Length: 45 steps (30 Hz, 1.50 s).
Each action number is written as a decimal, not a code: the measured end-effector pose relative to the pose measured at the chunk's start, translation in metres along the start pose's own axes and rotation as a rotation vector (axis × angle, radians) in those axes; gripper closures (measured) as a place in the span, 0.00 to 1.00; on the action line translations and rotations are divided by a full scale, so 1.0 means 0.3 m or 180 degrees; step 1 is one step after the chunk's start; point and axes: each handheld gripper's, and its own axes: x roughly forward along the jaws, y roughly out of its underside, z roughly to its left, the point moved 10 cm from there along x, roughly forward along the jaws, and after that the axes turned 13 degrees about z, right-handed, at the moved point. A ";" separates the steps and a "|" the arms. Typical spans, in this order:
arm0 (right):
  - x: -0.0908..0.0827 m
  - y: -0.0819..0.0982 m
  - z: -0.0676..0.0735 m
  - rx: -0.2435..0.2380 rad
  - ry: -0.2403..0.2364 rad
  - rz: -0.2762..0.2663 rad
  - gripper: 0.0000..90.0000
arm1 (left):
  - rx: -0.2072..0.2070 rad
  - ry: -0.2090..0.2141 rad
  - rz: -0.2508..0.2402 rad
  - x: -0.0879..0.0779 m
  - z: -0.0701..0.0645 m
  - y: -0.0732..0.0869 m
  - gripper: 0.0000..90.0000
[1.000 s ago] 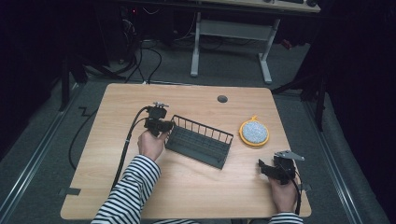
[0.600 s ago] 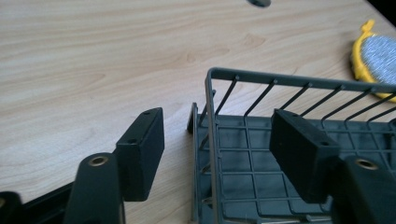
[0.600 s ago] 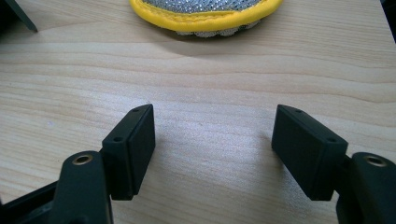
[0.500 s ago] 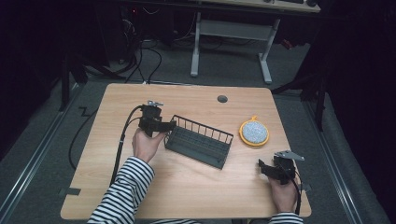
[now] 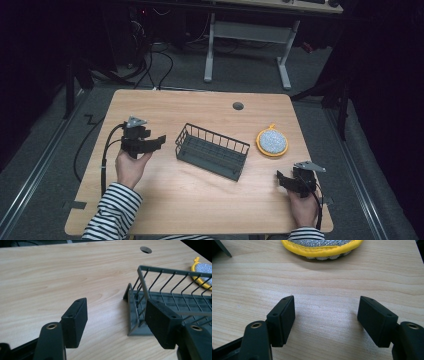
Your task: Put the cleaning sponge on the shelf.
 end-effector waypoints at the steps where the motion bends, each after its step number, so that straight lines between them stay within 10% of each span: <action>1: 0.000 0.000 0.000 0.0000 0.0000 0.0000 0.34 | -0.0026 0.0012 -0.0001 -0.003 0.009 0.014 0.40; 24: 0.000 0.000 0.001 0.0019 0.0008 0.0000 0.34 | -0.0303 0.0008 0.0184 0.090 0.108 0.290 0.40; 45: -0.001 -0.001 -0.001 0.0004 -0.0006 0.0034 0.35 | -0.0139 -0.0384 0.0292 0.172 0.148 0.343 0.44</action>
